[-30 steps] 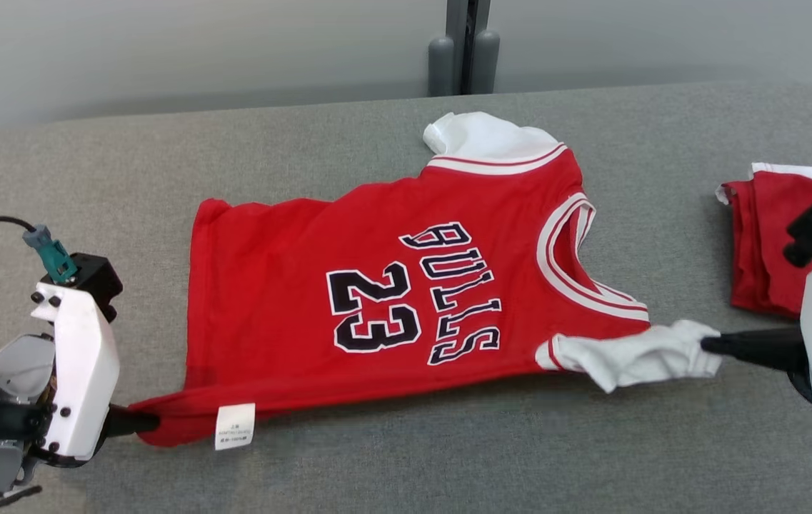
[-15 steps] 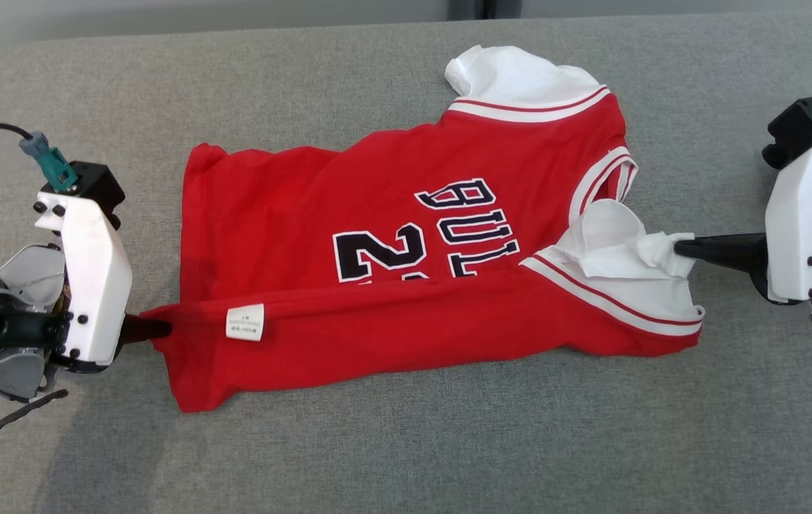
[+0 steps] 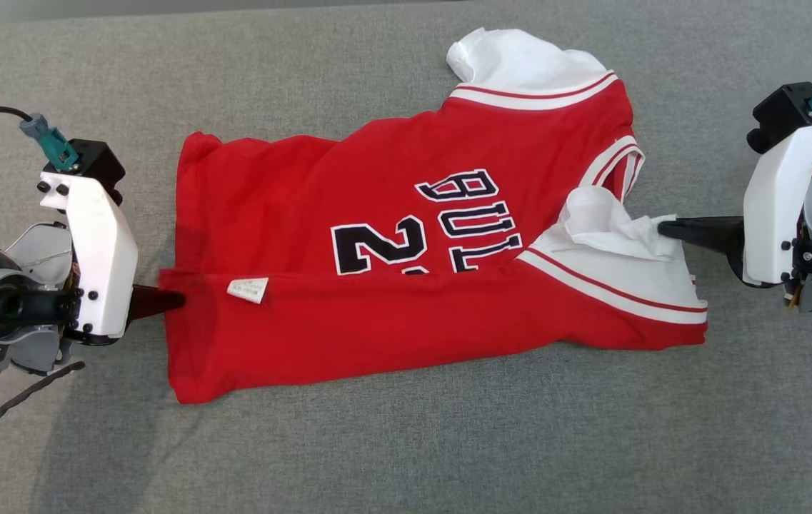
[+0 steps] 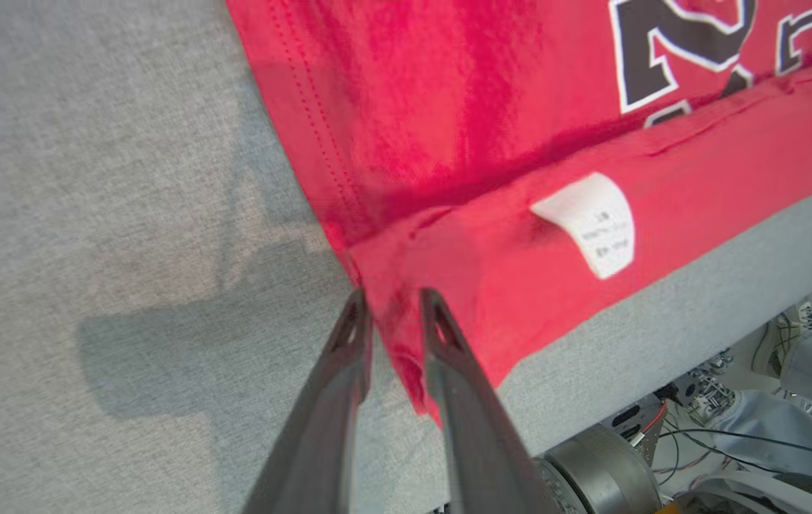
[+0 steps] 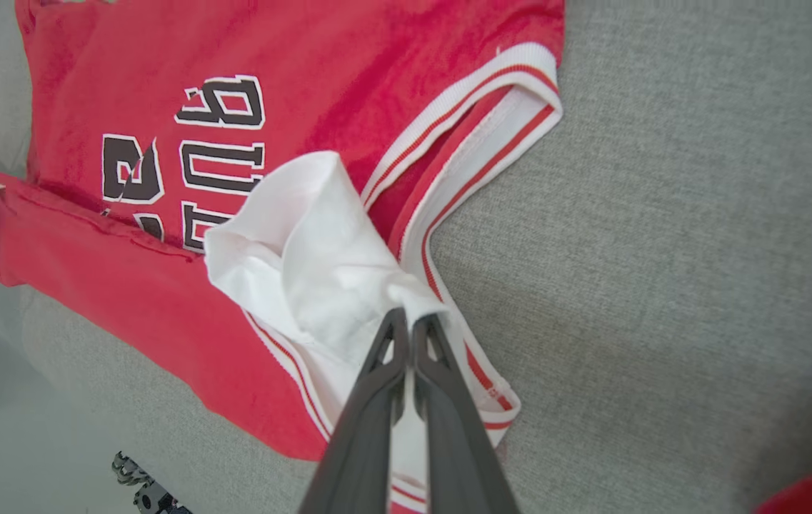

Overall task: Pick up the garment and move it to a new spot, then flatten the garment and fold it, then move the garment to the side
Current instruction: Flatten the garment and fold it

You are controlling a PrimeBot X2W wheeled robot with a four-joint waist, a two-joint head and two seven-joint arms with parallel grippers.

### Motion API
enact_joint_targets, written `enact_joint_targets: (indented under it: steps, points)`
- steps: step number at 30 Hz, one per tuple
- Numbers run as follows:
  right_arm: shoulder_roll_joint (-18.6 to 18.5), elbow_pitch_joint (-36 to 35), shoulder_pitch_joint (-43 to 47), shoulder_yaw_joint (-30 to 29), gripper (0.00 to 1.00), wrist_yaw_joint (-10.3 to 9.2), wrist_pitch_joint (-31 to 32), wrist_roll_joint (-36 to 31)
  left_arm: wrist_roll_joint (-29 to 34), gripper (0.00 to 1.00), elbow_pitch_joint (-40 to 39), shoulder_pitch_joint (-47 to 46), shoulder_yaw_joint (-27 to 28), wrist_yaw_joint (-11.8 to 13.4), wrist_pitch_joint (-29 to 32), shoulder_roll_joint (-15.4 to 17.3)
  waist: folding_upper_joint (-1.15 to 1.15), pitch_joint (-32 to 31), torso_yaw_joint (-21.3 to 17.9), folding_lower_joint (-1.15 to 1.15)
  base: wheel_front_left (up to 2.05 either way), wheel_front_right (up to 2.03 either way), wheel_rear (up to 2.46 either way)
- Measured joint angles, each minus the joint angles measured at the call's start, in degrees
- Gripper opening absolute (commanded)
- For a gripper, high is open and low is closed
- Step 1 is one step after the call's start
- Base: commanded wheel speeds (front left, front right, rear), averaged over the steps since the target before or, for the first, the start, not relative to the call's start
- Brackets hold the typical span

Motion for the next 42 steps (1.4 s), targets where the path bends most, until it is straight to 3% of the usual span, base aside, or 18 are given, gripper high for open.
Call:
enact_joint_targets:
  steps: [1, 2, 9, 17, 21, 25, 26, 32, 36, 42]
  points:
    - [0.1, 0.2, 0.2, -0.2, 0.73, 0.00, -0.1, -0.2, 0.1, 1.00, 0.5, 0.0, 0.0, -0.3, -0.5, -0.1, 0.00, -0.3, 0.0, 0.00, 0.00, 0.00, 0.00]
    - [0.3, 0.3, 0.6, -0.6, 1.00, 0.00, -0.5, -0.3, 0.2, 1.00, 1.0, 0.0, 0.0, -0.4, -1.0, -0.3, 0.00, -0.6, 0.0, 0.00, 0.00, 0.00, 0.00]
    - [0.7, -1.5, 3.7, -3.4, 1.00, 0.00, -5.8, -0.4, 1.8, 1.00, 2.1, 0.3, 0.9, -3.2, -7.1, -0.8, 0.00, -4.0, -0.2, 0.00, 0.00, 0.00, 0.00]
    - [0.5, -6.3, 10.9, -9.7, 1.00, 0.00, -26.1, -4.8, 6.7, 1.00, -1.4, 6.5, 4.9, -4.2, -26.5, -0.3, 0.00, -9.1, -0.4, 0.00, 0.00, 0.00, 0.00]
    - [-0.2, -6.7, 17.4, -12.2, 1.00, 0.00, -35.9, -7.7, 10.2, 1.00, -4.0, 12.9, 6.2, -1.1, -37.1, -0.3, 0.00, -11.3, -0.2, 0.00, 0.00, 0.00, 0.00]
    - [0.1, -6.7, 23.5, -15.2, 1.00, 0.00, -43.9, -10.7, 12.2, 1.00, -5.6, 20.0, 9.6, 5.3, -49.4, -1.6, 0.00, -13.0, 0.1, 0.00, 0.00, 0.00, 0.00]
    - [0.1, -6.7, 23.5, -15.2, 1.00, 0.00, -43.9, -10.7, 12.2, 1.00, -5.6, 20.0, 9.6, 5.3, -49.4, -1.6, 0.00, -13.0, 0.1, 0.00, 0.00, 0.00, 0.00]
    - [3.8, -5.2, 32.0, -19.2, 1.00, 0.00, -49.4, -13.6, 17.0, 1.00, -8.9, 30.6, 10.7, 12.9, -62.6, -3.8, 0.00, -14.2, -0.4, 0.00, 0.00, 0.00, 0.00]
    - [7.6, -2.4, 35.6, -20.2, 1.00, 0.00, -50.0, -14.1, 16.9, 1.00, -9.7, 35.5, 10.3, 15.8, -65.9, -7.1, 0.00, -14.1, -0.6, 0.00, 0.00, 0.00, 0.00]
    - [11.6, 4.1, 37.2, -19.9, 1.00, 0.00, -46.5, -16.6, 14.3, 1.00, -7.8, 38.1, 8.7, 16.3, -63.5, -9.4, 0.00, -13.7, -0.4, 0.00, 0.00, 0.00, 0.00]
